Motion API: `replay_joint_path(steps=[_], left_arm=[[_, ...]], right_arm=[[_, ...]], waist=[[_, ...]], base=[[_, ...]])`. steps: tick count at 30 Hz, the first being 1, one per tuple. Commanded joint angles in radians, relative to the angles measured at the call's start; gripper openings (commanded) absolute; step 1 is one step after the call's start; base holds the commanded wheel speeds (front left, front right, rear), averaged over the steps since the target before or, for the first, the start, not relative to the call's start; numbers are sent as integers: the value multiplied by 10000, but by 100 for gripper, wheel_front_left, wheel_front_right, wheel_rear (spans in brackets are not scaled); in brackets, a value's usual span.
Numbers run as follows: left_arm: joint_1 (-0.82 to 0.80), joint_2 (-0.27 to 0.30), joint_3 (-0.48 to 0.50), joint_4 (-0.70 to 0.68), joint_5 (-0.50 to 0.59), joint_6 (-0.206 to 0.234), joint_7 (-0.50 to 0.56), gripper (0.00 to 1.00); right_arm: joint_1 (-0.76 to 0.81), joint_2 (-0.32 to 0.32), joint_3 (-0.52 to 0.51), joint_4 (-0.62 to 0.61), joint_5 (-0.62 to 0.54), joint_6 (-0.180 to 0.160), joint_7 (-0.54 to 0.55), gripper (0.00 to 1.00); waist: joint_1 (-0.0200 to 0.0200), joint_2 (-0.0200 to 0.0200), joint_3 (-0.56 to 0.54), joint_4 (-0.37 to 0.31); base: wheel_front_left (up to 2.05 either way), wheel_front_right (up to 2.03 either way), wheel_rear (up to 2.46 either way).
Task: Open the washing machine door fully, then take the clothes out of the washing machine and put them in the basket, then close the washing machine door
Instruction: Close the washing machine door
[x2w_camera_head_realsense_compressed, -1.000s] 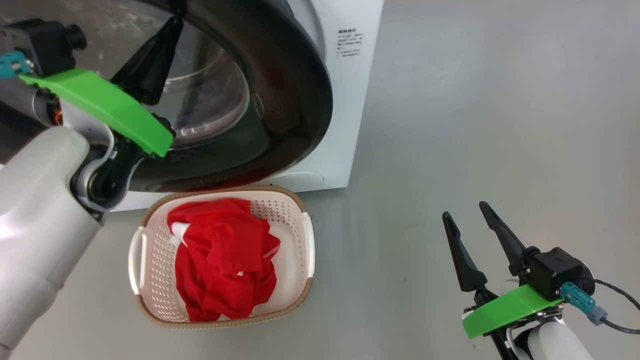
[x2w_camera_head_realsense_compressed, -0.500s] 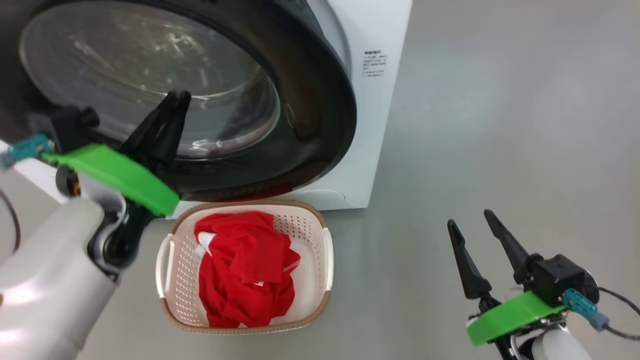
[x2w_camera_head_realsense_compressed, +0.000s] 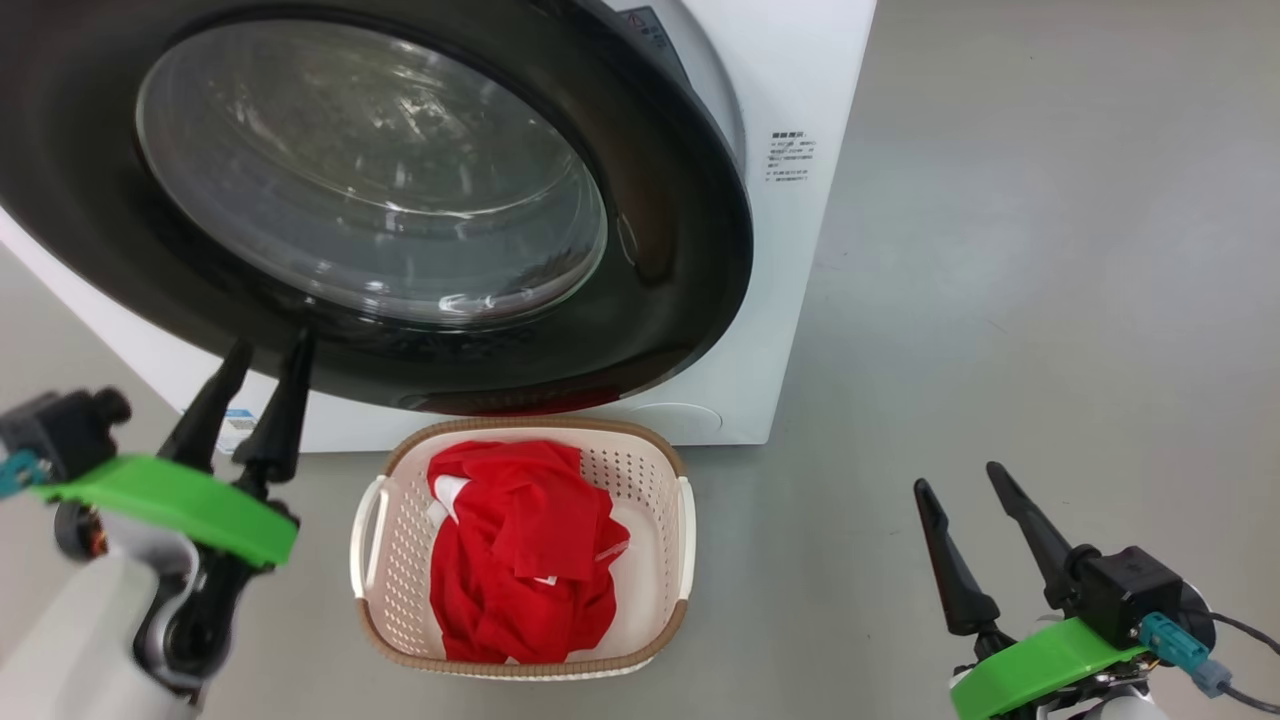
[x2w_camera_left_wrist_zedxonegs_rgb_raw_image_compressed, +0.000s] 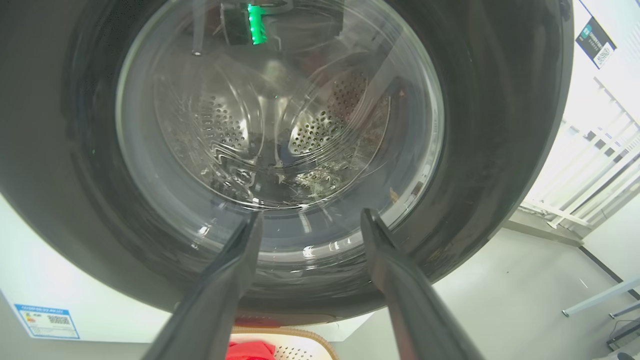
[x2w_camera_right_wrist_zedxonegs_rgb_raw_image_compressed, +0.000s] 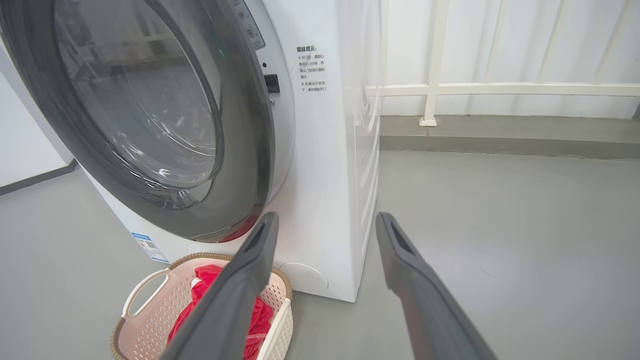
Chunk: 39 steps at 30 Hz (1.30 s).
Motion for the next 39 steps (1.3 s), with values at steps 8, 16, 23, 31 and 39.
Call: replay_joint_path(steps=[8, 16, 23, 31, 39], left_arm=[[1476, 124, 2107, -665, 980, -56, -91, 100], [3115, -278, 3593, -1067, 2257, -56, -91, 100], [4203, -749, 4598, -1297, 3620, -56, -91, 100], [5104, -1391, 5587, -1690, 5121, -56, -91, 100], [5656, -2089, 6398, -2234, 6272, -56, -91, 100]], right_arm=[[76, -66, -30, -331, -83, 62, -65, 100], [306, -95, -138, -358, -74, 62, -65, 100], [525, -142, -274, -382, -72, 62, -65, 100], [755, -167, -388, -406, -51, 62, -65, 100], [901, -184, -475, -433, -15, 62, -65, 100]], waist=[[0, 0, -78, 48], [0, 0, -206, 7], [0, 0, -368, -31], [0, 0, -625, -111], [0, 0, -836, -157]], base=[[0, 0, 0], [0, 0, 0], [0, 0, 0], [0, 0, 0], [0, 0, 0]])
